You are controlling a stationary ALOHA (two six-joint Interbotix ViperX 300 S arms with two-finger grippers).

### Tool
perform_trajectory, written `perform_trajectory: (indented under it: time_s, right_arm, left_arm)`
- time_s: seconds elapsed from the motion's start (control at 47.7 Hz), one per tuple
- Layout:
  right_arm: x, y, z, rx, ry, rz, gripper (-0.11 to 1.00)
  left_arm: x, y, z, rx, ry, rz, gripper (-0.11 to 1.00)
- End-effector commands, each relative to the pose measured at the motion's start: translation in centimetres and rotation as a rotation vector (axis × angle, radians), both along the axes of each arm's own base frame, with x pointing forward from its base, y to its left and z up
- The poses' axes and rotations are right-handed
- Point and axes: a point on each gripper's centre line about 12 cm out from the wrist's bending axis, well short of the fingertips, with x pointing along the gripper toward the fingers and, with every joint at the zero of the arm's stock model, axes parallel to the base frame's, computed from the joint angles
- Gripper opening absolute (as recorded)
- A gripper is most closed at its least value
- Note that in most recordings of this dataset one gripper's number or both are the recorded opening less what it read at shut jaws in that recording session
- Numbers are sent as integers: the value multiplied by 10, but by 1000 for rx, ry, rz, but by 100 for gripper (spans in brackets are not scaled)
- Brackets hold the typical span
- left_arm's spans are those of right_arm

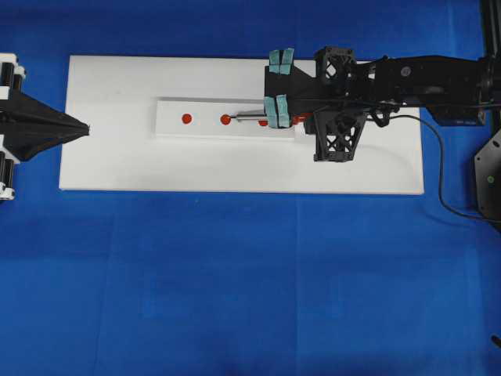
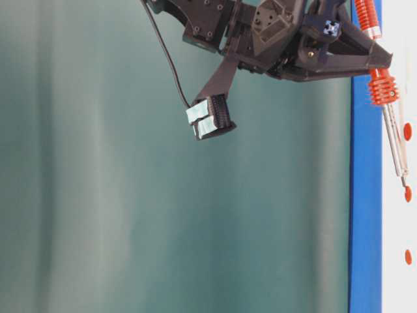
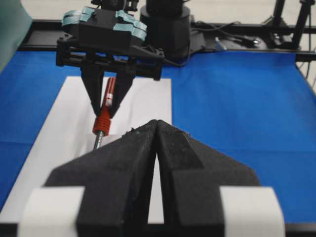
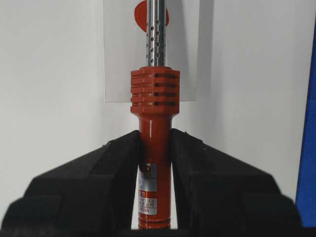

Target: Touch the tip of the soldering iron to the mark.

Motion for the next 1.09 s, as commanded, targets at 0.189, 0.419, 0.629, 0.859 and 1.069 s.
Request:
perform_trajectory:
  time_s: [0.189, 0.419, 0.629, 0.859, 1.069]
  right_arm:
    - [7, -1, 12, -11, -40, 4, 6]
    - [7, 0, 12, -10, -42, 4, 6]
    - [7, 0, 13, -10, -43, 6, 6]
    - [9, 0, 18, -12, -49, 5, 6]
    - [7, -1, 49, -25, -91, 0, 6]
  left_arm:
    - [1, 1, 5, 3, -18, 3, 0]
    - [1, 1, 5, 3, -21, 3, 0]
    - [1, 0, 5, 5, -21, 2, 0]
    - [1, 1, 5, 3, -21, 3, 0]
    - [1, 0, 5, 5, -21, 2, 0]
